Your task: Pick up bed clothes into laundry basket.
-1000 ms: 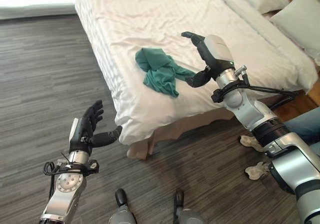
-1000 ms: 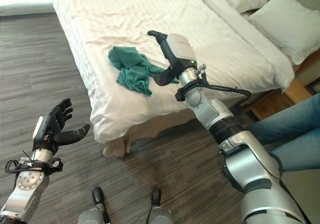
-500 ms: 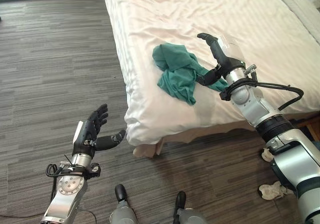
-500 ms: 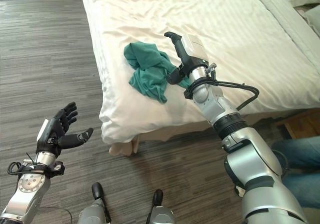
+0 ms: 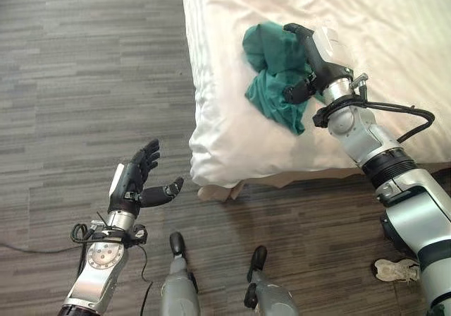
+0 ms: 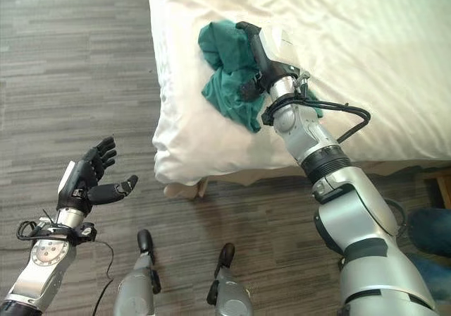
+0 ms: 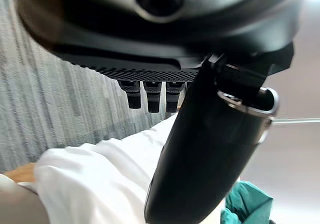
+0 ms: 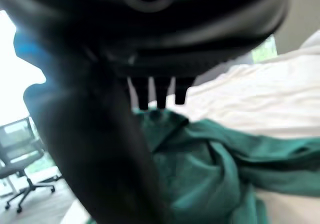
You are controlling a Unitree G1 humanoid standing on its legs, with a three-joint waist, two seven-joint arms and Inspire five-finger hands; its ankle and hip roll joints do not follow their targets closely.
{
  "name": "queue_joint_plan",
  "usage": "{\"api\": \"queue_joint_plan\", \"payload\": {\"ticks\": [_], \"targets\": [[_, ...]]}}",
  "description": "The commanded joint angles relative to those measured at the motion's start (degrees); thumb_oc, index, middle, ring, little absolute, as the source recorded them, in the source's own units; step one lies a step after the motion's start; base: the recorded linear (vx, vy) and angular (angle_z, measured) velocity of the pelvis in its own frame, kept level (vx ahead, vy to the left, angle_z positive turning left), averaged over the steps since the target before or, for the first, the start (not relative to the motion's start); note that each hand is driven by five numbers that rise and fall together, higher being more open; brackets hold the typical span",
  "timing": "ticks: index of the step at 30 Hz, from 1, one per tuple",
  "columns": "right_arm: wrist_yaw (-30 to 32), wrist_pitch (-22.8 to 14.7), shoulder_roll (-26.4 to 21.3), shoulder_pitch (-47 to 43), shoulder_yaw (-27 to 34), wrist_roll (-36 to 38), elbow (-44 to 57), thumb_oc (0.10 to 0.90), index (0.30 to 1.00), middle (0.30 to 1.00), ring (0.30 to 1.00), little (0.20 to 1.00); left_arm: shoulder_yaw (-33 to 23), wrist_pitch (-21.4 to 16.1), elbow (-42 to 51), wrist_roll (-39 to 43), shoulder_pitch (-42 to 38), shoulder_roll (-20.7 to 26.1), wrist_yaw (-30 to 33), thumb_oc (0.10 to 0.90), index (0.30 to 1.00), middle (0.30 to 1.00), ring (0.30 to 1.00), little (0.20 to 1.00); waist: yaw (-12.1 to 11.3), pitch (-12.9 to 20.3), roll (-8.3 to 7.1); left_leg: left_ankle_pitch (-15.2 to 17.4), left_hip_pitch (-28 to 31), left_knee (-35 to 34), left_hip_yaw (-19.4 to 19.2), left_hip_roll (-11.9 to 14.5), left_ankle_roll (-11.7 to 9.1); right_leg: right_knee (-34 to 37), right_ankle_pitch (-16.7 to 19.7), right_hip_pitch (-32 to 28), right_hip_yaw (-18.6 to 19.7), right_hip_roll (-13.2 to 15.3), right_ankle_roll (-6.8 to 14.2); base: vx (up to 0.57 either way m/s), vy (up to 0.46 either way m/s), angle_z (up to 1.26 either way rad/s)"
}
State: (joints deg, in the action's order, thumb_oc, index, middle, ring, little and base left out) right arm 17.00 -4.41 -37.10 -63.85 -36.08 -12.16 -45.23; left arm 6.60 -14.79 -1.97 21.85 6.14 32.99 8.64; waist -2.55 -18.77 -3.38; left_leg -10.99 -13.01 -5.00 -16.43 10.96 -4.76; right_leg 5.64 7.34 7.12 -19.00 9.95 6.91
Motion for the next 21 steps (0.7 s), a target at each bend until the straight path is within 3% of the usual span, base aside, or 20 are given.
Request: {"api": "queue_joint_plan", "payload": {"ticks": [1,2,3,4,5,6,9,13,21], "targets": [[3.9,-1.7,-2.6,-9.6,-0.5,0.6,-0.6,0.8,0.9,0.9,0.9,0.9,-2.5,-7.6,6.1,-1.9,-3.1,3.2,1.2,0.8,0.9,0.9,0.9,0.9,-1.3,-0.3,-1.1,5.1,4.0,0.0,-1.4,2.9,-5.4,-0.6,-0.4,4.7,2.2,4.3,5.5,-0.03,-0.025,0.05],[3.9,-1.7,-2.6,-9.6,-0.5,0.6,-0.7,0.8,0.9,0.9,0.9,0.9,-2.5,-7.6,6.1,-1.8,-3.1,3.1,1.2,0.8,0.9,0.9,0.9,0.9,-1.3,-0.2,-1.06,5.1,3.9,0.0,-1.4,2.9,-5.4,-0.6,-0.4,4.8,2.2,4.2,5.5,-0.02,-0.024,0.09],[3.8,-1.7,-2.4,-9.0,-0.8,0.6,-2.0,0.8,0.9,0.9,0.9,0.9,-2.3,-7.9,5.8,-1.4,-2.9,3.1,1.1,0.8,0.9,0.9,0.9,0.9,-1.8,-1.0,0.23,4.9,2.9,0.0,-1.3,3.0,-5.7,-0.6,-0.4,5.8,2.2,4.4,5.7,-0.06,-0.012,0.08],[3.6,-1.6,-2.2,-8.7,-0.7,0.7,-3.5,0.725,0.787,0.787,0.787,0.787,-2.2,-8.1,5.5,-1.2,-2.9,3.0,1.3,0.8,0.9,0.9,0.9,0.9,-2.0,-1.5,0.92,4.3,2.0,0.0,-1.3,3.0,-5.8,-0.6,0.0,6.7,2.3,4.6,5.7,-0.08,-0.007,0.06],[3.4,-1.6,-1.7,-8.4,-0.7,1.1,-5.6,0.474,0.411,0.411,0.411,0.411,-1.9,-8.3,5.2,-1.1,-3.3,2.9,1.2,0.8,0.9,0.9,0.9,0.9,-2.3,-1.7,1.65,4.2,1.2,0.0,-1.4,3.1,-5.9,-0.6,0.1,7.5,2.3,4.7,5.8,-0.09,0.011,-0.03],[3.2,-1.7,-1.6,-8.8,-0.8,1.5,-7.2,0.4,0.3,0.3,0.3,0.3,-1.7,-8.4,4.8,-1.0,-3.7,2.9,1.3,0.8,0.9,0.9,0.9,0.9,-2.4,-1.6,2.12,4.3,0.7,0.0,-1.6,3.2,-6.1,-0.6,-0.1,8.1,2.4,4.7,6.0,-0.06,0.003,-0.07],[2.7,-1.4,-1.3,-8.6,-1.2,2.2,-9.3,0.4,0.3,0.3,0.3,0.3,-1.6,-8.4,3.8,-0.4,-4.1,2.9,1.1,0.8,0.9,0.9,0.9,0.9,-2.2,-1.5,2.95,4.2,0.4,0.0,-2.3,3.5,-6.2,-0.6,-0.1,9.0,2.8,4.6,6.0,-0.02,0.02,-0.13],[2.8,-0.7,-1.7,-8.1,-0.9,2.6,-8.9,0.4,0.3,0.3,0.3,0.3,-1.8,-7.9,3.1,0.5,-4.4,3.0,0.6,0.8,0.9,0.9,0.9,0.9,-1.3,-1.1,2.92,4.4,1.9,0.0,-3.2,3.6,-6.3,-0.6,-0.3,8.1,2.8,4.5,5.9,0.0,0.011,-0.05],[4.9,0.1,-5.0,-9.4,2.7,4.3,0.7,0.4,0.3,0.3,0.3,0.3,-1.3,-5.9,-1.5,1.5,-5.2,1.8,1.5,0.8,0.9,0.9,0.9,0.9,4.1,3.9,-1.33,7.8,11.4,0.0,-5.7,2.8,-5.2,-0.6,-1.3,1.1,4.1,4.5,5.5,0.06,0.039,-0.06]]}}
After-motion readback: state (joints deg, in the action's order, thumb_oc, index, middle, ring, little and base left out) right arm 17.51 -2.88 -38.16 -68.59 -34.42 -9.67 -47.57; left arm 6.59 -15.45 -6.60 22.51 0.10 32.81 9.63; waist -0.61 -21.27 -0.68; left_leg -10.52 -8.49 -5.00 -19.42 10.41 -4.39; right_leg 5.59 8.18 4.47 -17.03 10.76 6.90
